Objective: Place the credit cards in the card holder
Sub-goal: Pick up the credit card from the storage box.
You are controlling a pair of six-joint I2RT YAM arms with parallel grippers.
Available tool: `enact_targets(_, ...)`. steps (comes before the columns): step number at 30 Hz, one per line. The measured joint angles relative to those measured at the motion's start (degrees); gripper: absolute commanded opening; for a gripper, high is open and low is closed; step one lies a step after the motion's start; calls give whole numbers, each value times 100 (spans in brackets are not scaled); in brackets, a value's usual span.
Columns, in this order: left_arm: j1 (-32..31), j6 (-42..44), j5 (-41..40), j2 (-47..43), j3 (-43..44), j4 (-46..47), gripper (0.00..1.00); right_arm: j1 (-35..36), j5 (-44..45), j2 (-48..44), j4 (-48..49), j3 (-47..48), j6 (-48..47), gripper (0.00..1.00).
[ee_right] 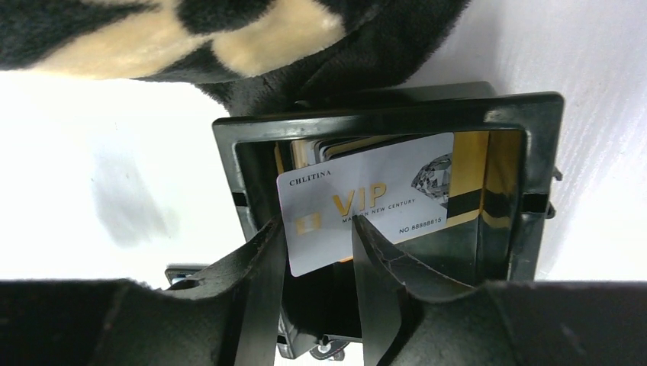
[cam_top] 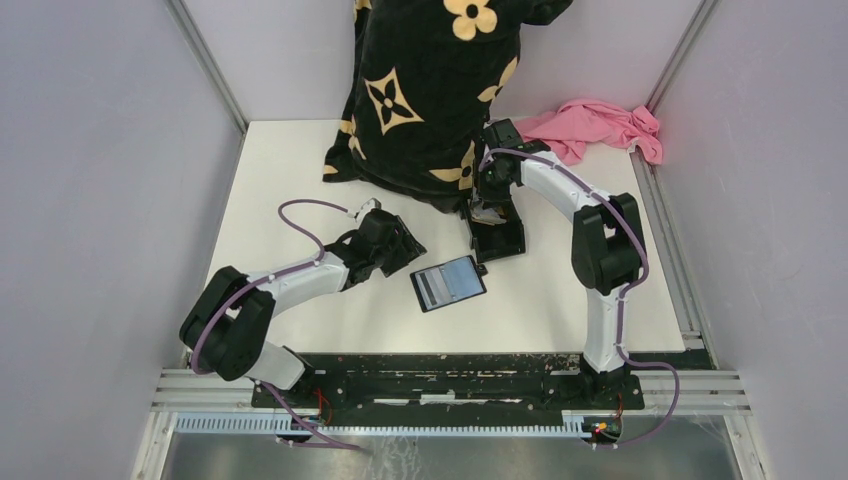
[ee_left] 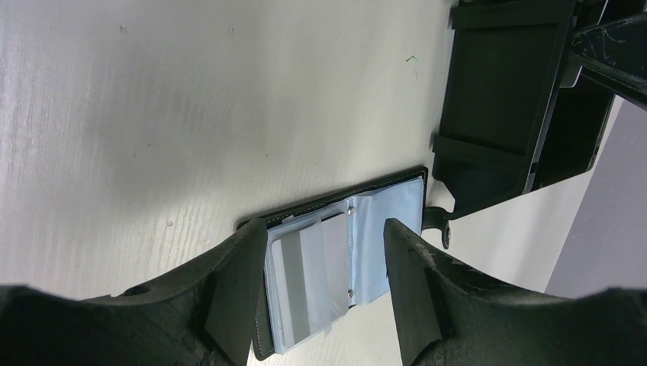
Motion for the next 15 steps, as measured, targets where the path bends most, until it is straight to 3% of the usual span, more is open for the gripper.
enact_targets(8, 0, -2, 74, 0, -72, 70, 64, 87, 50, -7, -103, 83, 28, 25)
enact_targets(15, 0, -2, 85, 0, -114, 153, 64, 101, 341, -151, -398, 157, -79, 20)
